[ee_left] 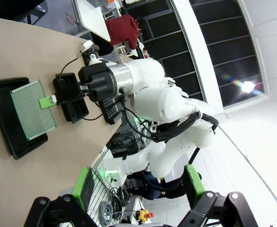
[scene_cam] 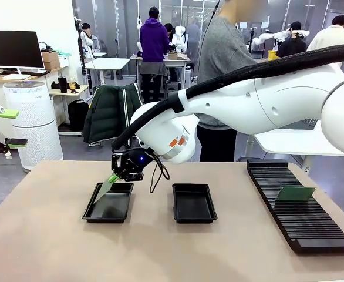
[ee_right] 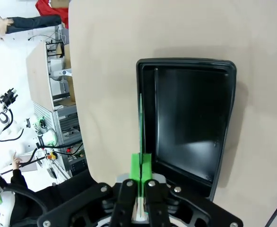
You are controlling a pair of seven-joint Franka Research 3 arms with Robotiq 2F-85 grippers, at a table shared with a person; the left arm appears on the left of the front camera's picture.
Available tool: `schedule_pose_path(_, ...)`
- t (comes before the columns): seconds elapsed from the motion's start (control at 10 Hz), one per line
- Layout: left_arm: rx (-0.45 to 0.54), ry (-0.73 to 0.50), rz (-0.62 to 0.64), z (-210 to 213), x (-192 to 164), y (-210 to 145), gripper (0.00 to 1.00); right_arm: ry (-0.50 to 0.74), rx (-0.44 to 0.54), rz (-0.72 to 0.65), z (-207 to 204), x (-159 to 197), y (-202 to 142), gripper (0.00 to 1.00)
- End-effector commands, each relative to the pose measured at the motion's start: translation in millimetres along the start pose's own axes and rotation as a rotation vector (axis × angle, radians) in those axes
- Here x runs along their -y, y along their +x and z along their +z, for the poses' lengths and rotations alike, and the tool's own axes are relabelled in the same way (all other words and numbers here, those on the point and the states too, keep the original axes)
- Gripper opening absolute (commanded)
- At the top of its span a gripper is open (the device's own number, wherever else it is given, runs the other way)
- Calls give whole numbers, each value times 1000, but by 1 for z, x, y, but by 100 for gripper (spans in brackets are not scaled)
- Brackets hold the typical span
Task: Inspect and transfer BCBs to ESD trays.
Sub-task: Pick up the Blank PCB from the PCB Rack and place it in the left ESD tray.
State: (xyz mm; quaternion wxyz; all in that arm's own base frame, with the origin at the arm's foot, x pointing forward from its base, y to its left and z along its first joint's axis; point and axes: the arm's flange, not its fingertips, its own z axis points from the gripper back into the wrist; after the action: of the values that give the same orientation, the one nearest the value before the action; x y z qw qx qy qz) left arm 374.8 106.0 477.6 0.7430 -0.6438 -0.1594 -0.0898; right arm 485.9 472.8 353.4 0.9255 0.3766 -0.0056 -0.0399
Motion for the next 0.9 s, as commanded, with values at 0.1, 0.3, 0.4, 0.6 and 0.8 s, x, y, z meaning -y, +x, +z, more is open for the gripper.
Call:
schedule_pose_path(0.1, 2, -2, -1, 1, 1, 0, 100, -16, 18, -8, -14, -1, 1, 2)
schedule_pose_path(0.3, 2, -2, -1, 1, 1, 0, 100, -27, 27, -5, -19, 2, 3, 2)
schedule_pose_path(0.4, 2, -2, -1, 1, 1, 0, 100, -32, 24, -5, -25, 4, 6, 2)
schedule_pose_path(0.6, 2, -2, -1, 1, 1, 0, 100, -39, 21, 10, -34, 6, 8, 2)
schedule_pose_path(0.8, 2, -2, -1, 1, 1, 0, 100, -43, 12, 1, -40, 9, 9, 2)
